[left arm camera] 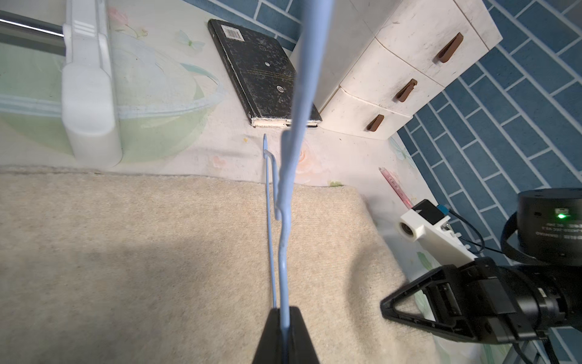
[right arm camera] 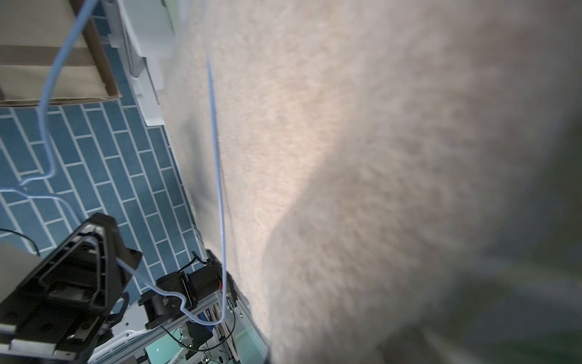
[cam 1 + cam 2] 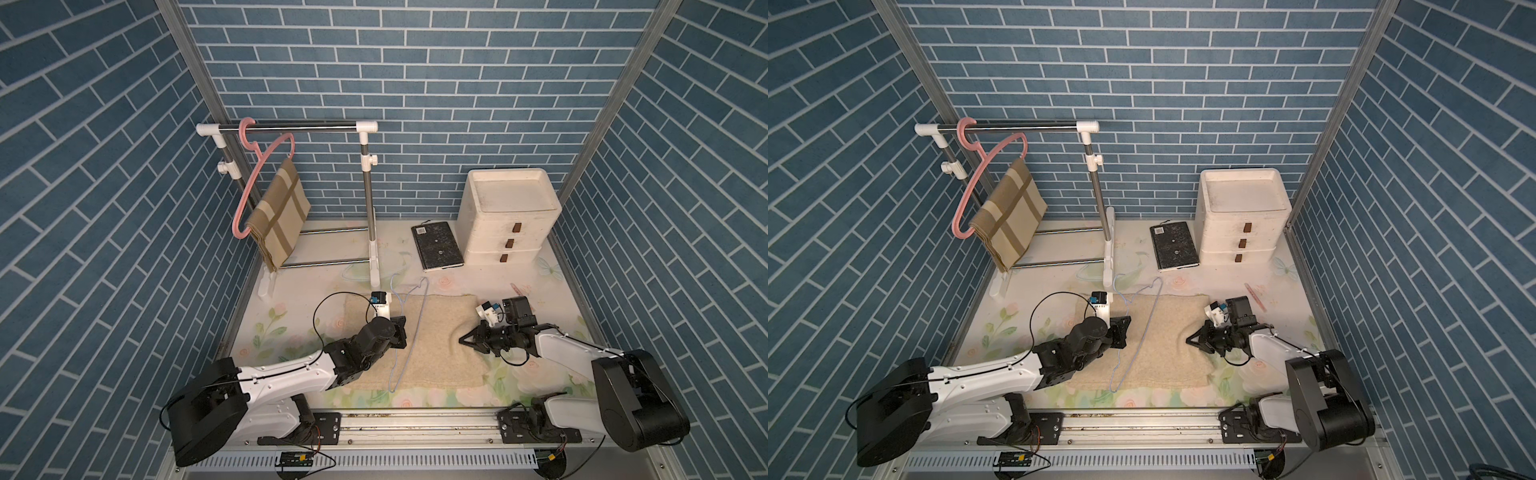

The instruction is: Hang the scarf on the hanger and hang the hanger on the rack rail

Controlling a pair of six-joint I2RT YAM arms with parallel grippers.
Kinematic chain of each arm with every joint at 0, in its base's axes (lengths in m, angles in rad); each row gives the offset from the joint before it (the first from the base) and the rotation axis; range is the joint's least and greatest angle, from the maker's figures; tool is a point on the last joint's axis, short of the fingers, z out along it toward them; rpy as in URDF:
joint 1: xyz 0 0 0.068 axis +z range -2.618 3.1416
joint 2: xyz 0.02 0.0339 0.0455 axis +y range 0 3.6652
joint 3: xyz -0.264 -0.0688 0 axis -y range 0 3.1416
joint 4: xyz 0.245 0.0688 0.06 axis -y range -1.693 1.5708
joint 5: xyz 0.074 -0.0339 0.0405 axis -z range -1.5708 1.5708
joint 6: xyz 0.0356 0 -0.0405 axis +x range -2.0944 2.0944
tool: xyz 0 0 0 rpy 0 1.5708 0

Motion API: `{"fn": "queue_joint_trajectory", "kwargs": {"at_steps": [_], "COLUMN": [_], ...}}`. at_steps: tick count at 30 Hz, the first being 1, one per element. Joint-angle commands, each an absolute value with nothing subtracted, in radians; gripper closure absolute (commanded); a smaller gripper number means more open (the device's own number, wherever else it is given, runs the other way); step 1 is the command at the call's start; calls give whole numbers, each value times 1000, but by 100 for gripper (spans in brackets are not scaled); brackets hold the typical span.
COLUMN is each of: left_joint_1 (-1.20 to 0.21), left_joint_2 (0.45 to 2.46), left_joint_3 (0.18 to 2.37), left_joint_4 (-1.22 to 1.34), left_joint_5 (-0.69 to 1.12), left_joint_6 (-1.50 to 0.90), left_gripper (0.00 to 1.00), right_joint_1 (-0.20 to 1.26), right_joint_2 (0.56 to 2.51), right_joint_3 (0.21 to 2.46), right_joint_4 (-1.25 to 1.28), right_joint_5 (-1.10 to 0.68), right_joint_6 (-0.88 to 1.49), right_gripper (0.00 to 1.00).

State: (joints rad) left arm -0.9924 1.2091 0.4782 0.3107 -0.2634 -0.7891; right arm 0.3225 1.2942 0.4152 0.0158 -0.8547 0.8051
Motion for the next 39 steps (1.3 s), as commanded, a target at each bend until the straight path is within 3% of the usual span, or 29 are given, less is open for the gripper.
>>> {"fn": "queue_joint_trajectory", "kwargs": {"at_steps": [1,6,16,27,30,36,39], "left_joint_1": [-986,-986,-986,-986,-986,-986,-986], "left_joint_2": [1226,1236,1214,1181,1179,1183,1179], "left_joint_3": [492,502,491,472,472,480,481], "left_joint_4": [310,298,294,298,297,285,279], "left_joint_5": [-241,-240,-240,-249,-250,-255,-258], "left_joint_6": [-814,-822,-824,-826,-829,-828,-830], "left_gripper": [100,100,100,100,100,100,100], "right_joint_1": [395,530,747,869,868,830,793], "right_joint_2": [1264,1356,1636,1832,1793,1634,1555], "right_joint_3": [404,441,635,676,643,673,630], "right_joint_4": [362,690,789,896,847,568,505], "right_joint_5": [-931,-865,-665,-600,-540,-477,-476], "right_joint_6": [1100,1392,1531,1650,1626,1432,1397], "right_gripper": [100,100,100,98,89,61,55]}}
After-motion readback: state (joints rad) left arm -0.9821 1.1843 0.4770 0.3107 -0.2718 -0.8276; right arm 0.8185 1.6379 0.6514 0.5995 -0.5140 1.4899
